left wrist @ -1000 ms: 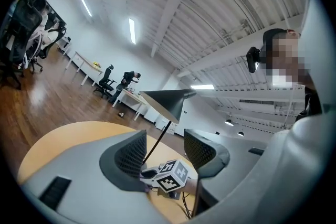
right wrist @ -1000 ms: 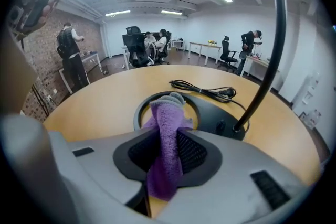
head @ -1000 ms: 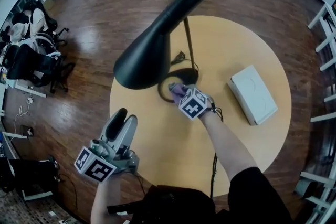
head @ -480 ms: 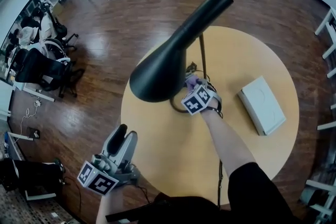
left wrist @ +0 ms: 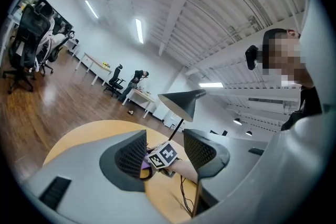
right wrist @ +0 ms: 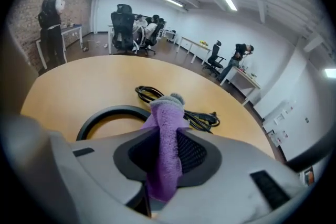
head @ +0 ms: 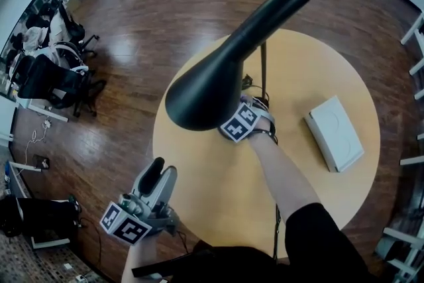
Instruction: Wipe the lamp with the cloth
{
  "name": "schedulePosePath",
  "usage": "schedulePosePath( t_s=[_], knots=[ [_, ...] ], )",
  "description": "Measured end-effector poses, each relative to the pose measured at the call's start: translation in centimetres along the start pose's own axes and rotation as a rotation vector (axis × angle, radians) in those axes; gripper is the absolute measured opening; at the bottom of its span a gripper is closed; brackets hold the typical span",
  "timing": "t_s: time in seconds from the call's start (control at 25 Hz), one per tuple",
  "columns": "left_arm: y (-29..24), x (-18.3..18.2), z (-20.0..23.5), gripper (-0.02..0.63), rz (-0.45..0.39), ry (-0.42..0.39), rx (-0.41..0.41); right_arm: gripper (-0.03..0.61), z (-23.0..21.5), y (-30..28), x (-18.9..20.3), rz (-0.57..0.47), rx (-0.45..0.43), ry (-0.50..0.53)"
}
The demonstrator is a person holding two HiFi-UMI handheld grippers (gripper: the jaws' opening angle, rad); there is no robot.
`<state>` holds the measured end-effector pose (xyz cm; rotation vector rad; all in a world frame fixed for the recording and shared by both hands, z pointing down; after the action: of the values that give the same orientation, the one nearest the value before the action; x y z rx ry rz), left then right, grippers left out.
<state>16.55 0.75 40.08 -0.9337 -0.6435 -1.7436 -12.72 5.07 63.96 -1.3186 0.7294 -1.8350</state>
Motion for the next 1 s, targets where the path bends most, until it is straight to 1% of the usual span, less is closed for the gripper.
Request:
schedulePosePath(
  t_s=[0.16,0.24,0.36,0.44,0.6,0.72,0.92,1.0],
  knots=[
    [0.3,0.5,-0.6,0.207,0.01,-0.005,-0.004,0.091,2.6,-0.3,-0.1,-0.059,-0.065,0.142],
    [0.6,0.5,-0.3,0.207,0.012,-0.009,-0.01,0.091,4.1,-1.4,0.1,-0.09,-0.112,0.216],
    [1.1,0.7,0.3,0.207,0.01,-0.011,-0.029,0.091,5.7,-1.8,0.1,-0.107,-0.195,0.268],
    [1.1,1.0,0.2,0.207,0.009,-0.009,-0.034,0.091,5.9,-0.7,-0.3,-0.107,-0.226,0.287],
    [0.8,1.5,-0.5,0.207,0.007,-0.006,-0.025,0.091,6.6,0.3,0.2,-0.074,-0.264,0.356],
    [0.3,1.8,-1.1,0.207,0.006,-0.02,-0.012,0.091,7.0,0.7,0.8,-0.058,-0.282,0.391],
    [-0.6,2.5,-1.1,0.207,0.019,-0.055,0.0,0.089,7.7,1.5,1.7,-0.06,-0.294,0.479],
    [-0.8,2.8,-1.3,0.207,0.019,-0.061,0.004,0.089,7.9,1.5,2.3,-0.062,-0.3,0.5]
  ],
)
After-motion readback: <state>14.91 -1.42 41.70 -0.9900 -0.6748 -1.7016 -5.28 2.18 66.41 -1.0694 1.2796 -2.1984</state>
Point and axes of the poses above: the fingertips, and each gripper's own axes: y backward along the fingers, z to its left, x out of its underside, the point moved 5 cm from there along y, backward along the fingers, and after that the axes turned 3 degrees about -y, right-handed, at the moved point
